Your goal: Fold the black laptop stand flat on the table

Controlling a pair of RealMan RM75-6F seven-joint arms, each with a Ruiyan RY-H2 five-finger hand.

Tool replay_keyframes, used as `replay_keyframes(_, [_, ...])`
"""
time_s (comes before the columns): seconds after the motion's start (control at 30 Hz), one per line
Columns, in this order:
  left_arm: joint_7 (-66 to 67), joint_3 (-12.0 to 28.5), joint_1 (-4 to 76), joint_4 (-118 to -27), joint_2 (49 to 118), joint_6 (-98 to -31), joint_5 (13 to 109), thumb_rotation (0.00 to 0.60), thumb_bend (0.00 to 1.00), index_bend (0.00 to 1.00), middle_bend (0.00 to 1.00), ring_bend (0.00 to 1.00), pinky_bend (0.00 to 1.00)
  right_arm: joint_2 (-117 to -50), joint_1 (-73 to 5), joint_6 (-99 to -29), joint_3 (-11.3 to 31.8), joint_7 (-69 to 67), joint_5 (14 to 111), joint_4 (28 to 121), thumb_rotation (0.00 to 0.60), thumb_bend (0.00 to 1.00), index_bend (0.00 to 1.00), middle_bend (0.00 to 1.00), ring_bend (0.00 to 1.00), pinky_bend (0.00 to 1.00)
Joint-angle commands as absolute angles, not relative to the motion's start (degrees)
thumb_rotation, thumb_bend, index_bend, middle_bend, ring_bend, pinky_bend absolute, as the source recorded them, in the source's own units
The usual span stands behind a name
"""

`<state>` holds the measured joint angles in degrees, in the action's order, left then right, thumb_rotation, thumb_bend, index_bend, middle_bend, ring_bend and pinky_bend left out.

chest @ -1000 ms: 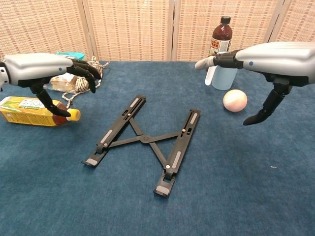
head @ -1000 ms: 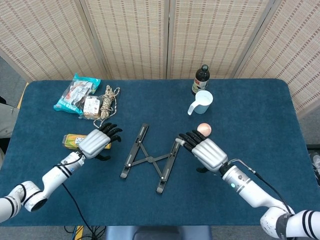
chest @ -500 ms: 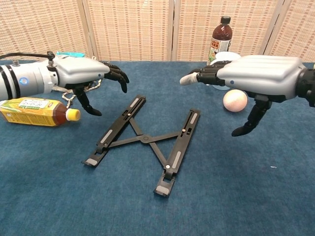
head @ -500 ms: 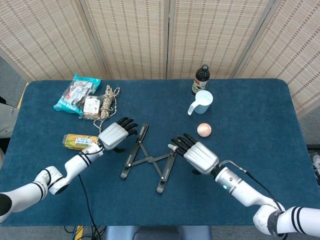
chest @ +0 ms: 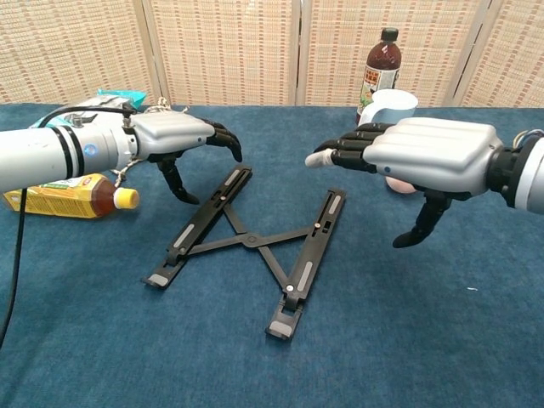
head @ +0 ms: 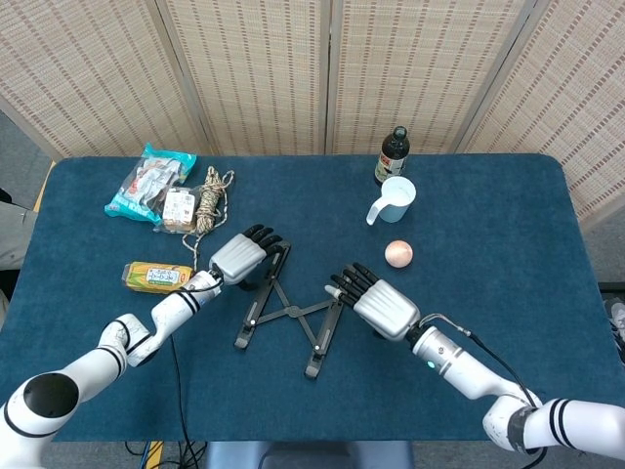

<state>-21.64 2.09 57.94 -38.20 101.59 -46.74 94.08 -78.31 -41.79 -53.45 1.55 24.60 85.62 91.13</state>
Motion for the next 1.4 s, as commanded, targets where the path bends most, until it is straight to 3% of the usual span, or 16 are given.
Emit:
replay_keyframes(0.03, [-22.8, 1.5, 58.3, -35.3, 103.3, -46.1, 93.5, 0.6, 0.13, 0.19, 0.1, 0.05, 0.04, -80.5, -41.9, -54.8, 1.6, 25.5, 87.2, 88.0, 0.6, 0.0, 0.0, 0.03, 0.0, 0.0])
replay_keyframes(0.67, [-25.6, 0.0, 57.4, -31.5, 103.5, -46.3, 91.7, 0.6, 0.13, 0.19, 0.1, 0.05, 0.04, -95.3, -45.4, -57.8, 1.5, 23.0, 94.5, 65.2, 0.6, 0.0, 0.0, 0.01, 0.0, 0.0])
replay_keyframes(1.4, [-31.8, -1.5, 58.4, -26.1, 108.0, -45.6, 91.8, 0.6, 0.13, 0.19, 0.1, 0.05, 0.04, -101.7, -46.6, -62.9, -2.2, 17.5, 101.8, 57.9, 0.6, 0.0, 0.0, 0.0, 0.0, 0.0])
